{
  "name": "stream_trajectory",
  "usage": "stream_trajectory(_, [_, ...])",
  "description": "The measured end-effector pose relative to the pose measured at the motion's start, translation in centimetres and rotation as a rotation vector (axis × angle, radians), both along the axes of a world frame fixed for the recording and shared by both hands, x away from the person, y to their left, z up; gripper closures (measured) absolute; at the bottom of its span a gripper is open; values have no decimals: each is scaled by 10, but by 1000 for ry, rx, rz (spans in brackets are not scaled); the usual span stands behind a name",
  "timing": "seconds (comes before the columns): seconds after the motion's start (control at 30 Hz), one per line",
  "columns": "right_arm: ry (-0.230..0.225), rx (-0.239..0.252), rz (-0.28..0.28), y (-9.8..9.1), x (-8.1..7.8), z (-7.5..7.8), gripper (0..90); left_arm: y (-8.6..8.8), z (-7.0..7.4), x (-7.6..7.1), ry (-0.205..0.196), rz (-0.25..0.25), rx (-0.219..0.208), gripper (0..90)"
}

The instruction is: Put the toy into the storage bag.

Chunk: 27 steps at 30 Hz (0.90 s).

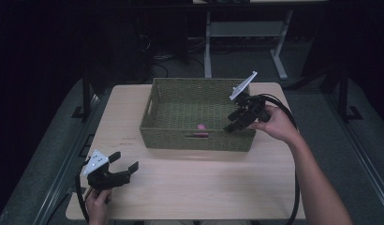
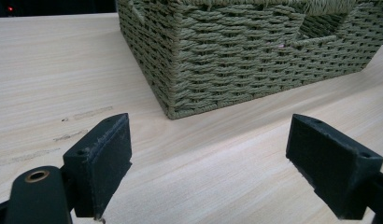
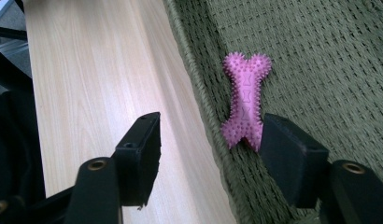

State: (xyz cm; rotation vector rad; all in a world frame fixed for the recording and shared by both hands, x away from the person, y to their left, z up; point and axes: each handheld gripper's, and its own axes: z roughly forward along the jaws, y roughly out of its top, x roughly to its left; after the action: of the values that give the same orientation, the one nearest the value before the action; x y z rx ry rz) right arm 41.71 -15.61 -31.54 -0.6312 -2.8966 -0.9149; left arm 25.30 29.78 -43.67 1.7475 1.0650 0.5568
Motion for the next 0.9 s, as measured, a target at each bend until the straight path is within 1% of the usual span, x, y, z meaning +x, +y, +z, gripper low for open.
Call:
stream_trajectory(0.03, [0, -1, -2, -2, -3, 0, 355, 0, 0, 0, 0, -1, 1, 138])
stream_trajectory(0.3, [-18, 3, -3, -5, -15, -3, 338, -1, 0, 0, -1, 0, 2, 139])
stream_trajectory(0.33, [-12, -1, -3, -6, -16, -3, 330, 0, 0, 0, -1, 0, 3, 138])
stream_trajectory(0.37, [-23, 5, -5, -7, -19, -4, 317, 0, 0, 0, -1, 0, 3, 138])
stream_trajectory(0.57, [-28, 18, 1, -9, -27, -7, 302, 0, 0, 0, -1, 1, 4, 138])
stream_trajectory(0.6, [-24, 16, 1, -9, -29, -8, 294, 0, 0, 0, -1, 0, 4, 138])
stream_trajectory(0.63, [-35, 23, 3, -9, -32, -9, 292, 0, 0, 0, -1, 0, 4, 138])
stream_trajectory(0.7, [-39, 28, 7, -10, -35, -10, 290, 0, 0, 0, -1, 1, 4, 138])
stream_trajectory(0.9, [-39, 31, 12, -10, -43, -16, 280, 0, 0, -1, -1, 2, 4, 139])
